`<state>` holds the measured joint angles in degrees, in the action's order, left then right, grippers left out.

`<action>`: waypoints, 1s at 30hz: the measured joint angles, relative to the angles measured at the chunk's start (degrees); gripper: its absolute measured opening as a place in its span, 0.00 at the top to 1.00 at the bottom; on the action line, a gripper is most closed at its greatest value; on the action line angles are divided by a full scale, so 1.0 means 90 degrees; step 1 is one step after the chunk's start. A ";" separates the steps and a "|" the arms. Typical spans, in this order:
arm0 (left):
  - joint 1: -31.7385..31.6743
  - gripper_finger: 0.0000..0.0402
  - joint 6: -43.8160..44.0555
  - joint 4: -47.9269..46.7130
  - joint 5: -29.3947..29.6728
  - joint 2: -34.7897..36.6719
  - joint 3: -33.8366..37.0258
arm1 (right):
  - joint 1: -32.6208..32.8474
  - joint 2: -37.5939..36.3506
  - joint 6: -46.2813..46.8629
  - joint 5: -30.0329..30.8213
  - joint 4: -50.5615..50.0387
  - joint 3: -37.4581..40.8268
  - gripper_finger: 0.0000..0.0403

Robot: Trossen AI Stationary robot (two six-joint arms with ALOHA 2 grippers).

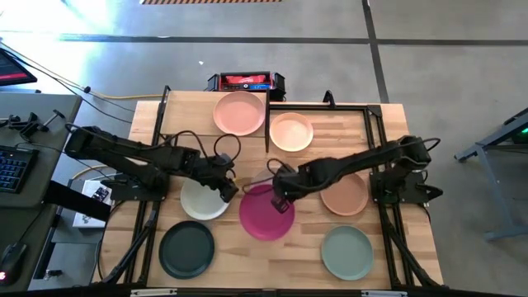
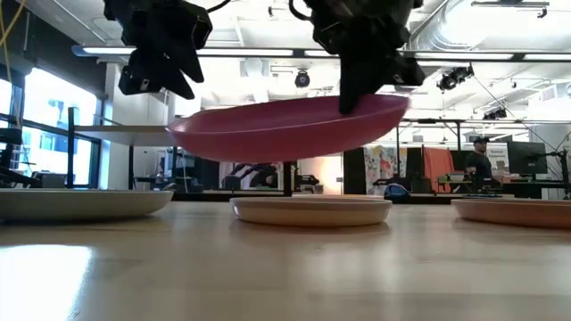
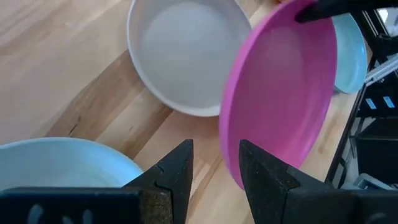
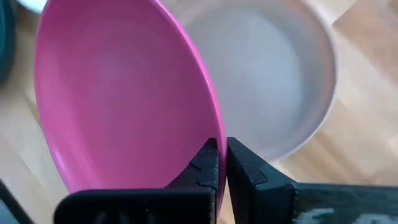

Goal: Place and stack plates onto a shelf
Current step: Stack the pink plate on top of the light pink plate on the shelf

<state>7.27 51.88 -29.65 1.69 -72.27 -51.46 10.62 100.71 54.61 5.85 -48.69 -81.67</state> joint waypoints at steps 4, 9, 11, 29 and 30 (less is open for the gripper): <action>-0.0115 0.70 0.0000 0.0025 0.0035 0.0000 0.0000 | -0.0296 -0.0047 -0.0281 -0.0008 0.0017 0.0000 1.00; -0.0291 0.70 0.0000 0.0046 0.0069 -0.0022 0.0000 | -0.0540 -0.0047 -0.0546 -0.0030 0.0053 0.0000 1.00; -0.0368 0.70 0.0000 0.0045 0.0075 -0.0024 0.0000 | -0.0610 -0.0047 -0.0635 -0.0035 0.0065 0.0000 1.00; -0.0688 0.70 -0.0234 0.0039 0.0052 -0.0024 0.0000 | -0.1026 -0.0125 -0.1205 -0.0178 0.0826 0.0000 1.00; -0.0688 0.70 -0.0295 0.0041 0.0053 -0.0027 0.0000 | -0.1026 -0.0159 -0.1250 -0.0181 0.0859 0.0000 1.00</action>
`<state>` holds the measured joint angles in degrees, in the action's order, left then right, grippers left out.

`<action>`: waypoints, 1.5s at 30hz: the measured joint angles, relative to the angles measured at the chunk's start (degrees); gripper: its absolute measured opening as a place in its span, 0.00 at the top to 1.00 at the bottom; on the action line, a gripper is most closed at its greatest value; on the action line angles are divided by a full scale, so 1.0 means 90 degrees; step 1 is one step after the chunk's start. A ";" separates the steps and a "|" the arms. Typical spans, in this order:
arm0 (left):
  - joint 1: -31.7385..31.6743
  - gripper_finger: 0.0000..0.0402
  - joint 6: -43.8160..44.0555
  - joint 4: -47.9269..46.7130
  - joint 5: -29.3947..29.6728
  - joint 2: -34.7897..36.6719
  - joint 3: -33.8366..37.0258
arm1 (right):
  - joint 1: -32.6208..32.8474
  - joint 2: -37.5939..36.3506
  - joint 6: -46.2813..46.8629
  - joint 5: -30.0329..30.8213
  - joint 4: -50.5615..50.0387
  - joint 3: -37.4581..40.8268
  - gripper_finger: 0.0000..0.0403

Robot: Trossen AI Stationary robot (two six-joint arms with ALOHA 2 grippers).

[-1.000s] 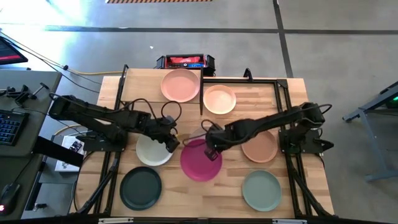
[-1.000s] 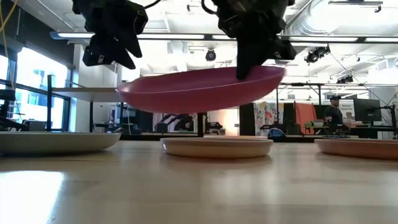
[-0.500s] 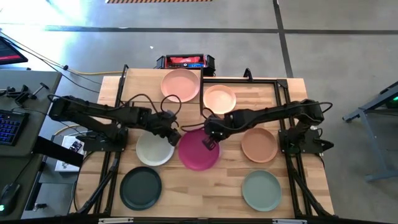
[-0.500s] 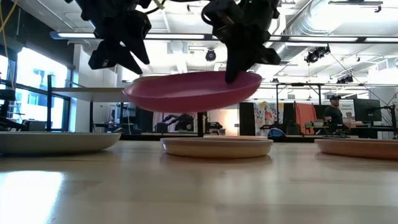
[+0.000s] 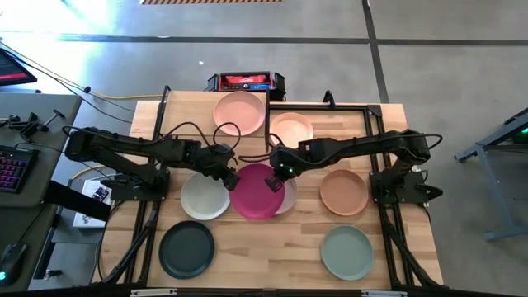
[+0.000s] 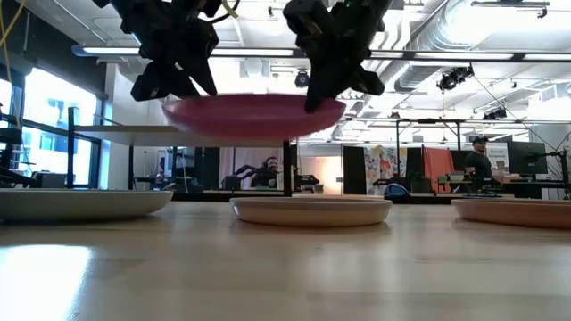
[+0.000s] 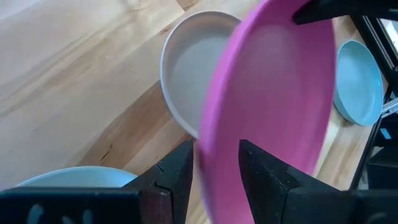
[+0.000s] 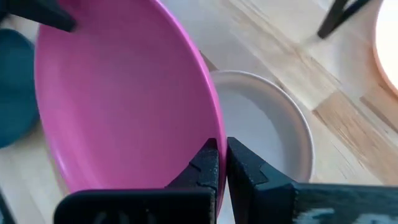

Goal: Place and stack plates onto a shelf
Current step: Stack the pink plate on top of the light pink plate on the shelf

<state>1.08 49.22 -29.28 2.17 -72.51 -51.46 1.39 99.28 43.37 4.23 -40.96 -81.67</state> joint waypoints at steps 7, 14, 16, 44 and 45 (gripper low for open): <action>-0.0081 0.71 -0.0046 0.0058 0.0124 -0.0002 0.0000 | -0.0098 -0.0250 -0.0105 -0.0026 0.0178 0.0000 1.00; -0.0138 0.84 -0.0272 0.0125 0.0168 -0.0004 0.0000 | -0.0242 -0.0264 -0.0199 -0.0045 0.0095 0.0000 1.00; -0.0136 0.89 -0.0331 0.0183 0.0166 -0.0005 0.0000 | -0.0248 -0.0264 -0.0317 -0.0048 0.0080 0.0000 1.00; -0.1018 0.97 -0.0179 0.0500 -0.0401 0.0168 -0.0019 | -0.0934 -0.0834 -0.1816 -0.0477 -0.0029 -0.0002 1.00; -0.1069 0.97 -0.0174 0.0511 -0.0404 0.0216 -0.0018 | -0.0983 -0.0870 -0.1854 -0.0499 -0.0023 -0.0002 1.00</action>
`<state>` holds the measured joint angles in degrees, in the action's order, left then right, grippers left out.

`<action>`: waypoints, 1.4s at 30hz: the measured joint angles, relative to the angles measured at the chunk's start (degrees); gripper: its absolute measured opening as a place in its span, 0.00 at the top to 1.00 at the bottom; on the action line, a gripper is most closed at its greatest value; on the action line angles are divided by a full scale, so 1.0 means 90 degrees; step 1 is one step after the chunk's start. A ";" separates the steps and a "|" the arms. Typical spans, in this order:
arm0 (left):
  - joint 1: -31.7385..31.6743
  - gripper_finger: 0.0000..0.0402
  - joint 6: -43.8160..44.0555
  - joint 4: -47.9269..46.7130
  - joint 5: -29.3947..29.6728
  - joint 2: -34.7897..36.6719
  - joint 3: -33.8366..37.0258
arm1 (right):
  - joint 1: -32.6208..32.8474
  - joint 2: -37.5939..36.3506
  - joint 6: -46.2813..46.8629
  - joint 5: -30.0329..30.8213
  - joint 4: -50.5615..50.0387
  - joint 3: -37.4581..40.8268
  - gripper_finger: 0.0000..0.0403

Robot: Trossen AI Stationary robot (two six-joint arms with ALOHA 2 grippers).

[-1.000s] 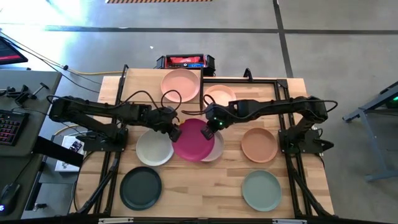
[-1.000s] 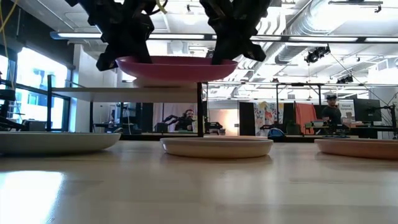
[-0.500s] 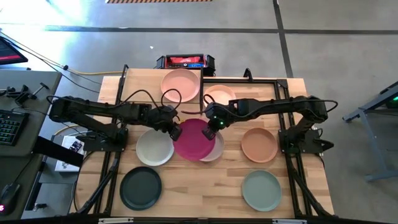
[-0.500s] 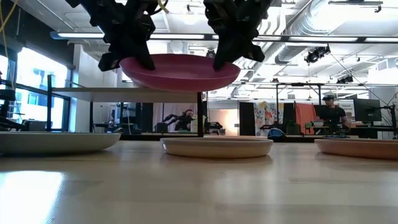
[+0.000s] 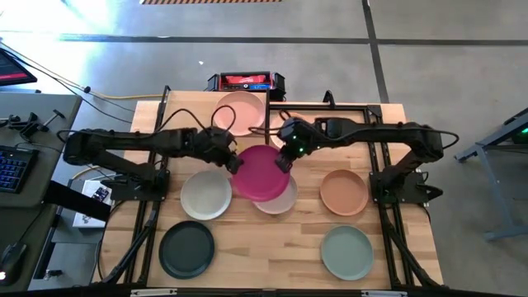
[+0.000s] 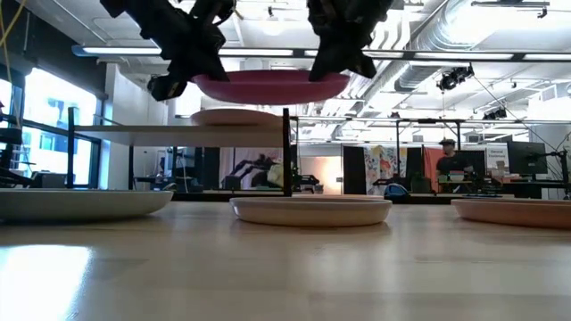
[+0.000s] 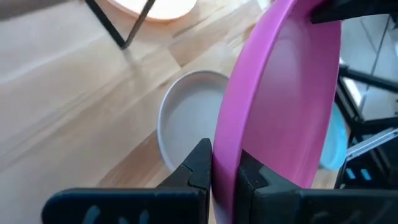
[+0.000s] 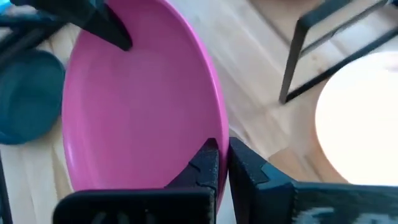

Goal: Place and stack plates onto a shelf
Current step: Stack the pink plate on top of the light pink plate on the shelf

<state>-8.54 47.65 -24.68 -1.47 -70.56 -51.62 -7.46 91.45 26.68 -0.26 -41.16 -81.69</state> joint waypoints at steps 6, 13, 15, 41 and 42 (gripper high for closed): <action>-0.0232 0.97 -0.0016 -0.0168 0.0050 0.0266 0.0027 | -0.0297 -0.0127 -0.0343 -0.0392 -0.0117 -0.0015 0.91; -0.0584 0.96 -0.0019 -0.0347 0.0096 0.0495 0.0018 | -0.0448 -0.0187 -0.0707 -0.0389 -0.0105 -0.0005 0.74; -0.0769 0.96 0.0027 -0.0427 0.0129 0.0592 0.0018 | -0.0505 -0.0305 -0.0830 -0.0388 -0.0106 -0.0005 0.71; -0.3578 0.96 0.1102 -0.0206 0.0131 0.0987 0.0013 | -0.0775 -0.0749 -0.2021 -0.0375 -0.0433 -0.0005 0.69; -0.3641 0.96 0.1132 -0.0096 -0.0015 0.0914 0.0013 | -0.0775 -0.0749 -0.2018 -0.0375 -0.0444 -0.0005 0.69</action>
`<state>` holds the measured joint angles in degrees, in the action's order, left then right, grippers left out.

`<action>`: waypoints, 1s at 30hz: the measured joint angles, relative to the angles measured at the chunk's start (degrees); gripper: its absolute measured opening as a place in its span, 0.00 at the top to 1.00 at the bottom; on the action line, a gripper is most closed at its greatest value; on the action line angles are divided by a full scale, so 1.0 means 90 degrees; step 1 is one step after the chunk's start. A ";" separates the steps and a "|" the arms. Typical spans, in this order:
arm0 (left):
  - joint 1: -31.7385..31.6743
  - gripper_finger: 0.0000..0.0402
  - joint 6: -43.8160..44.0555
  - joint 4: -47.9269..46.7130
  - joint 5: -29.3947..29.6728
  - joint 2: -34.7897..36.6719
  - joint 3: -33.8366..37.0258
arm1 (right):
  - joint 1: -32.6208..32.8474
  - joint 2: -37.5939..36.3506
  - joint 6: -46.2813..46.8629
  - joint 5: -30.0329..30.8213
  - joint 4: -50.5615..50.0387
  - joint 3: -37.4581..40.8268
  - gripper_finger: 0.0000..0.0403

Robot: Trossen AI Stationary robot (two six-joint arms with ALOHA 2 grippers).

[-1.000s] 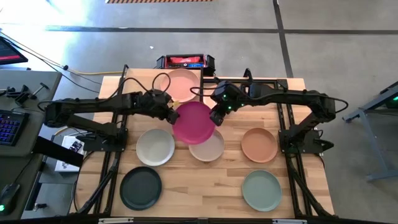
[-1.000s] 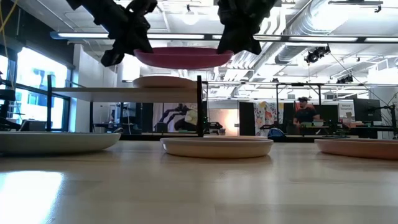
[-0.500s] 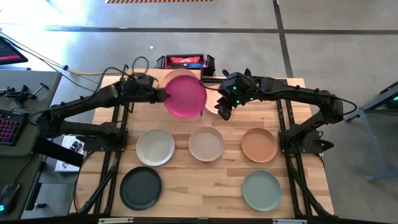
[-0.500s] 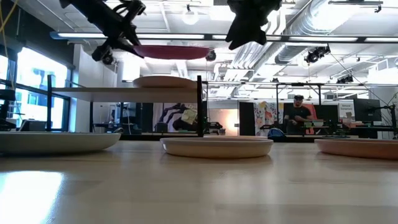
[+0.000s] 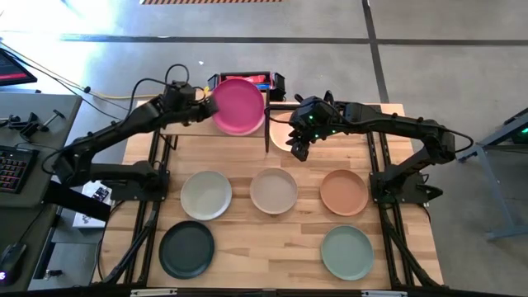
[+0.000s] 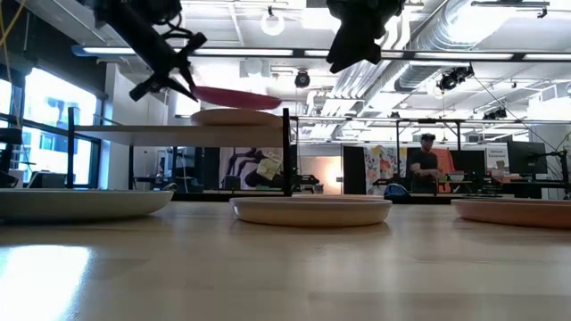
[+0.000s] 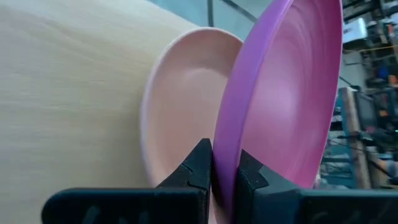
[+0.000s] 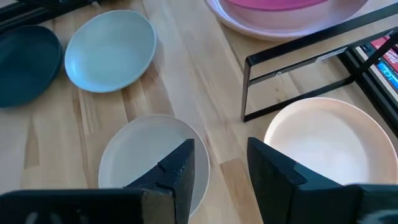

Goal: Place and stack plates onto a shelf
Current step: Stack the pink plate on top of the light pink plate on the shelf

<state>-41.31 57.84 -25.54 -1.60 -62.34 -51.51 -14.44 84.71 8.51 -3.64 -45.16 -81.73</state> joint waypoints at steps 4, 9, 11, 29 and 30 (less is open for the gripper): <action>-0.0212 0.96 0.0070 0.0270 -0.0362 -0.0192 0.0000 | 0.0000 0.0005 -0.0001 0.0000 -0.0096 0.0000 0.69; -0.0389 0.96 0.0230 0.0064 -0.0386 -0.0251 0.0000 | 0.0000 0.0005 -0.0002 0.0002 -0.0250 0.0002 0.69; -0.0424 0.95 0.0236 0.0042 -0.0449 -0.0251 0.0000 | 0.0000 0.0005 -0.0002 0.0002 -0.0268 0.0002 0.69; -0.0428 0.82 -0.0133 -0.0082 -0.1219 -0.0543 -0.0002 | 0.0000 0.0007 -0.0004 0.0214 -0.0263 0.0005 0.69; -0.0453 0.82 -0.0162 -0.0108 -0.1256 -0.0543 -0.0002 | 0.0000 0.0007 -0.0002 0.0214 -0.0263 0.0005 0.69</action>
<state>-45.38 56.38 -26.51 -12.90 -67.22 -51.53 -14.44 84.77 8.49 -1.72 -47.53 -81.69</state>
